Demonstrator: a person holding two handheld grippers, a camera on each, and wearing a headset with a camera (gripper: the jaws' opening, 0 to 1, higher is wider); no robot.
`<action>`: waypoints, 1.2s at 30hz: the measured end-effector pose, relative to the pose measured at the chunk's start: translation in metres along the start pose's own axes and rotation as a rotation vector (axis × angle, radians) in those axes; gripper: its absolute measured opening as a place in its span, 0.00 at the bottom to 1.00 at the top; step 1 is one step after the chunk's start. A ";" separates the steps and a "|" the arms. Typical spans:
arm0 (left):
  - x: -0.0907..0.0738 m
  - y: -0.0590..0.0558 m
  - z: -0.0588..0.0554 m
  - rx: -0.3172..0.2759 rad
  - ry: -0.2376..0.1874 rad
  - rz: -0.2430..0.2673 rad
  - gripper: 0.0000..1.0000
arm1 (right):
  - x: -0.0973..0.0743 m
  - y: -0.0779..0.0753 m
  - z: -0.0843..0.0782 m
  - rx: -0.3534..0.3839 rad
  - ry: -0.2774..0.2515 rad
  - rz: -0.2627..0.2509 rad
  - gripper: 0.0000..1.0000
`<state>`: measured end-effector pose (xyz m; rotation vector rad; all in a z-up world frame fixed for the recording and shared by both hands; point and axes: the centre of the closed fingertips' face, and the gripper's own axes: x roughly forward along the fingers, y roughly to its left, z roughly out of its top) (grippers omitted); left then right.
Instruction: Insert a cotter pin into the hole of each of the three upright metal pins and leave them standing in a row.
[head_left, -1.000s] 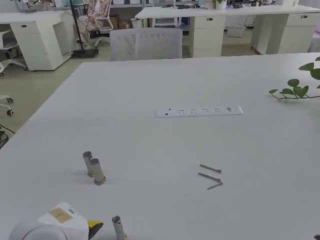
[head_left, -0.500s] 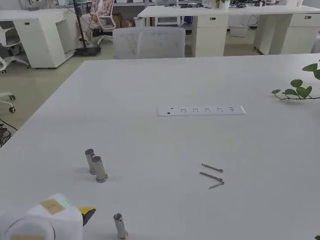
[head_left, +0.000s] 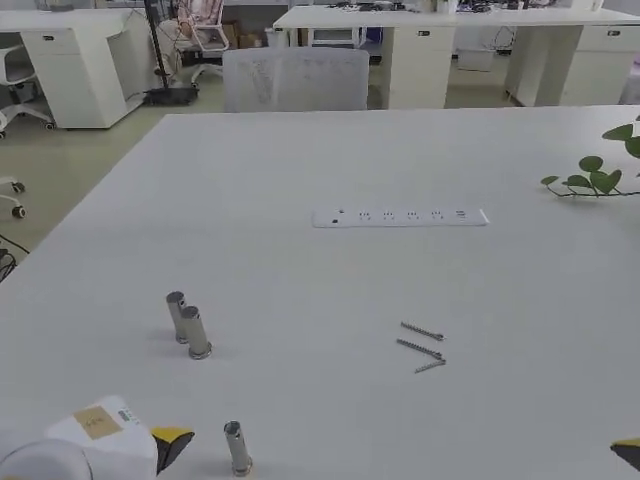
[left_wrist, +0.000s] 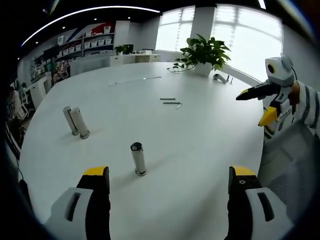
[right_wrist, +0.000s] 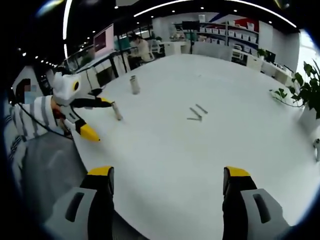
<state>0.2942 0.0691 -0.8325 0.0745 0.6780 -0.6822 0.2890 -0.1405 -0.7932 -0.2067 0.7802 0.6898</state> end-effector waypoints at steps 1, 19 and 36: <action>0.000 0.000 0.000 -0.001 -0.002 -0.002 0.99 | 0.000 -0.002 0.002 -0.023 0.001 0.006 0.91; -0.007 0.001 0.000 -0.009 0.001 -0.004 0.99 | 0.027 -0.009 0.036 -0.261 0.030 0.147 0.82; -0.016 0.007 0.006 -0.007 -0.007 0.003 0.99 | 0.060 -0.012 0.051 -0.497 0.134 0.232 0.80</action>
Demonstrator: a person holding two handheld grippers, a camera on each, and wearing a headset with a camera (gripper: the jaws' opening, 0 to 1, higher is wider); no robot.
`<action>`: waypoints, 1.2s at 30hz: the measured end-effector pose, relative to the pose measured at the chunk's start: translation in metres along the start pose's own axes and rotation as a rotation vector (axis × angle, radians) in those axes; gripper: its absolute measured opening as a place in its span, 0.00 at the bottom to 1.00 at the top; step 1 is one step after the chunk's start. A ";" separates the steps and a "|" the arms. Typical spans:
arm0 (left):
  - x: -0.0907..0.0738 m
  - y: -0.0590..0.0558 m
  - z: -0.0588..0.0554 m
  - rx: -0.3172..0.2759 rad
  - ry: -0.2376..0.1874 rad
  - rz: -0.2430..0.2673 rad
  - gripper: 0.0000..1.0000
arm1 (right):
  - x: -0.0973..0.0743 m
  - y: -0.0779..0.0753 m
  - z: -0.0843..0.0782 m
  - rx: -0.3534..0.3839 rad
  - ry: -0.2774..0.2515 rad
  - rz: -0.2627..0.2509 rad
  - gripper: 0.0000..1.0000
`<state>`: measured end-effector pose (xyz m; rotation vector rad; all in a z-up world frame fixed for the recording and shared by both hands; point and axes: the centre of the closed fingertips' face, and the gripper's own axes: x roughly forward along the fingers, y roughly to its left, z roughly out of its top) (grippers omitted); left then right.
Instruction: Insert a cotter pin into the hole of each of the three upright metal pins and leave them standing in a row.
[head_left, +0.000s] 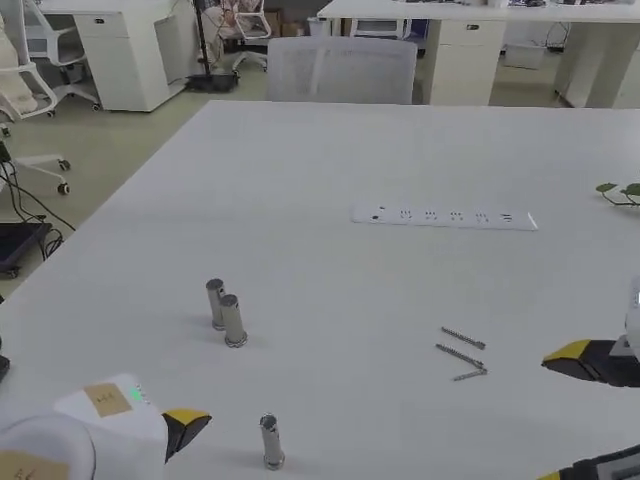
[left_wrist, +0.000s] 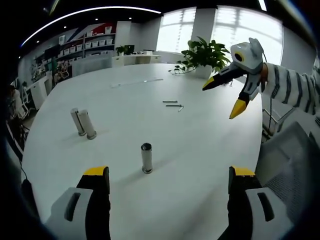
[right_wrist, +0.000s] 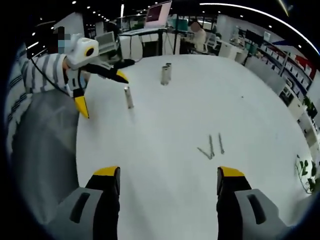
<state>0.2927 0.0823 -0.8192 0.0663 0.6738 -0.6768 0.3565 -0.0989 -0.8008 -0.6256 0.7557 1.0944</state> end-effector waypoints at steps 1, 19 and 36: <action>0.000 0.000 0.000 -0.001 -0.002 -0.002 0.99 | 0.001 -0.001 0.000 -0.014 0.006 0.004 0.78; -0.004 0.005 -0.002 -0.003 0.001 0.027 0.99 | 0.026 -0.016 0.006 -0.246 0.111 0.158 0.59; -0.007 0.003 -0.003 -0.016 -0.004 0.020 0.96 | 0.055 -0.031 -0.009 -0.301 0.196 0.249 0.49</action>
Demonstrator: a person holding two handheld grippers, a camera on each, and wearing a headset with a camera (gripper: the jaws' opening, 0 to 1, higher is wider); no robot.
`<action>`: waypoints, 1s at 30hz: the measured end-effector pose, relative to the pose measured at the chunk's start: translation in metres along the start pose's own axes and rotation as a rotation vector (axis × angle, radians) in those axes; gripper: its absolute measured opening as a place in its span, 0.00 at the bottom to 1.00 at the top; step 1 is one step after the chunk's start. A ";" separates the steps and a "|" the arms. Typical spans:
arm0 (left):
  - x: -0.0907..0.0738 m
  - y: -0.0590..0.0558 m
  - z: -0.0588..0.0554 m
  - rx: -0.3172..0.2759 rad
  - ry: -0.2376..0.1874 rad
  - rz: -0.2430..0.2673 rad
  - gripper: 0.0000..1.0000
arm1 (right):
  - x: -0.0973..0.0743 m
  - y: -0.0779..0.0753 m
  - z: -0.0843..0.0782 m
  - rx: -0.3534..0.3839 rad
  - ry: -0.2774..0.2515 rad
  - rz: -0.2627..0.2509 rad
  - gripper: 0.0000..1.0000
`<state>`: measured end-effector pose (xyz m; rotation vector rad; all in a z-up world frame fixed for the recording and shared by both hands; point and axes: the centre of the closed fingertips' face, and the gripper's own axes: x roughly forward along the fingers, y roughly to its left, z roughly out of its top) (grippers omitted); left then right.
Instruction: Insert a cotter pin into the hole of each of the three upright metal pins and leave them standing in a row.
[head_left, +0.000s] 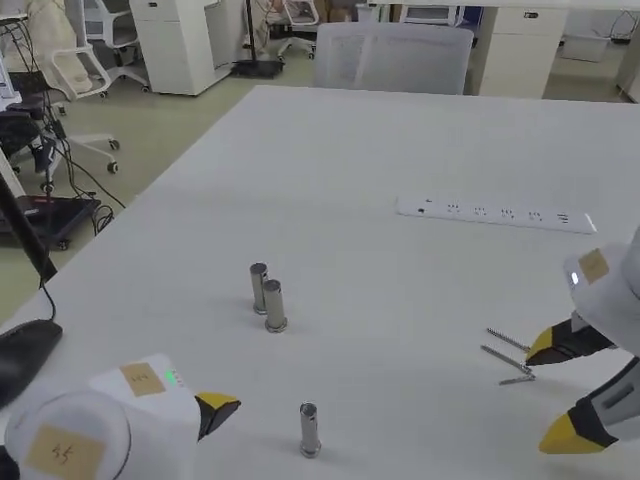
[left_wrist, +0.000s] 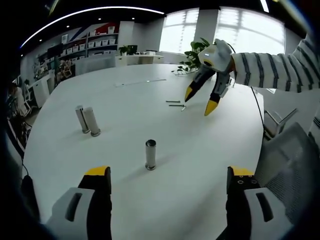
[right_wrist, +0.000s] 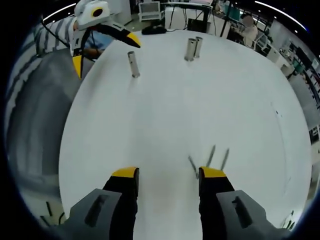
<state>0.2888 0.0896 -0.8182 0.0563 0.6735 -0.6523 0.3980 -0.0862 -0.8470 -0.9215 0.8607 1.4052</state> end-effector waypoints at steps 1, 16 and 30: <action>0.000 0.000 0.000 0.000 -0.001 -0.001 0.96 | 0.001 -0.001 0.000 0.000 0.002 0.004 0.47; -0.001 -0.002 -0.003 -0.001 0.010 -0.003 0.94 | 0.016 -0.013 -0.007 0.006 0.062 0.044 0.36; -0.006 0.000 -0.004 -0.019 0.000 0.007 0.93 | 0.017 -0.020 -0.012 -0.014 0.115 0.035 0.30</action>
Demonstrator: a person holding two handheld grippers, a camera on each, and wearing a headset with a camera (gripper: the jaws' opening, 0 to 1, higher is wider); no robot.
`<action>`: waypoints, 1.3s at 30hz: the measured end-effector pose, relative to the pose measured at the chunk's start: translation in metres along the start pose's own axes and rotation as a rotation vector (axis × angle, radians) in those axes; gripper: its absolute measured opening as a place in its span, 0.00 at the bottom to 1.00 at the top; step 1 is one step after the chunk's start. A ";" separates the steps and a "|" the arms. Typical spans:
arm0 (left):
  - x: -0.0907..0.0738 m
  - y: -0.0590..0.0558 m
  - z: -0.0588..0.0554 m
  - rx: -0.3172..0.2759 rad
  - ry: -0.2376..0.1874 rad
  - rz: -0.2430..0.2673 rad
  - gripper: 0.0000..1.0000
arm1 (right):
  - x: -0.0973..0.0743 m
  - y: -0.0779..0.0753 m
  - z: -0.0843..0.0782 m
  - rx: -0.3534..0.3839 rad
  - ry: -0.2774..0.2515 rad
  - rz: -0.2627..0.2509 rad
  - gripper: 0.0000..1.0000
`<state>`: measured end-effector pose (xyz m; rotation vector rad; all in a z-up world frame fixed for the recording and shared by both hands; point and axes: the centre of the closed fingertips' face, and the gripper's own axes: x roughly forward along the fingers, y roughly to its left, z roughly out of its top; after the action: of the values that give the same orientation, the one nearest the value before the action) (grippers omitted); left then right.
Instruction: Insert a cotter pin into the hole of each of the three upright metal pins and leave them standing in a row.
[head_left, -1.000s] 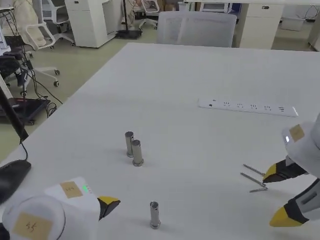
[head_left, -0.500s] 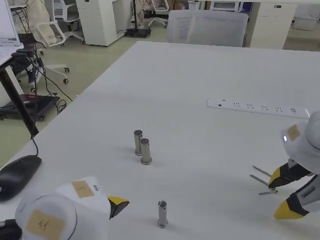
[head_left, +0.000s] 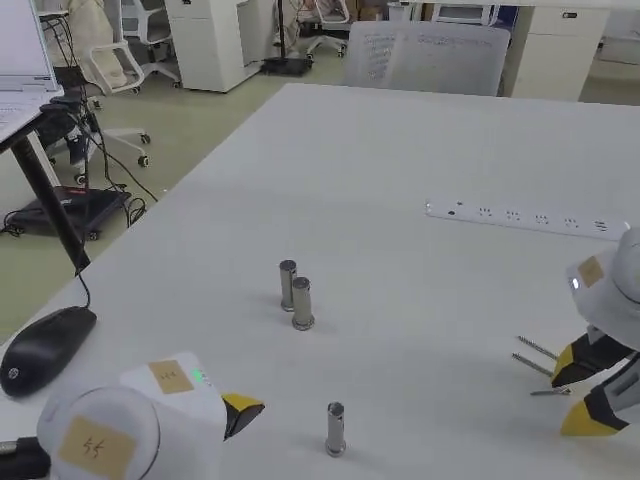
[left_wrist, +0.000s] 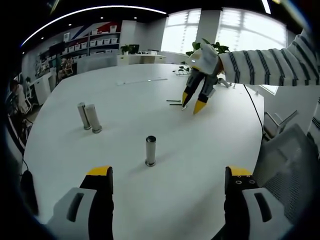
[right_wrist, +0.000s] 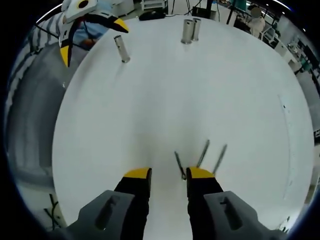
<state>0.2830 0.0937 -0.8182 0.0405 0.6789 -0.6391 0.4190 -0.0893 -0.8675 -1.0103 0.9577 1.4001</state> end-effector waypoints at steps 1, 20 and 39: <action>0.000 0.000 0.000 -0.001 0.000 0.001 0.93 | 0.000 0.000 0.000 -0.001 0.002 -0.002 0.29; -0.003 0.010 0.001 -0.001 -0.011 0.045 0.94 | 0.002 -0.011 -0.001 0.071 0.032 -0.053 0.09; -0.003 0.007 0.002 0.005 -0.001 0.031 0.92 | 0.001 -0.012 -0.002 0.043 0.044 -0.111 0.03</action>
<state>0.2857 0.1008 -0.8161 0.0556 0.6740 -0.6108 0.4311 -0.0899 -0.8690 -1.0501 0.9460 1.2647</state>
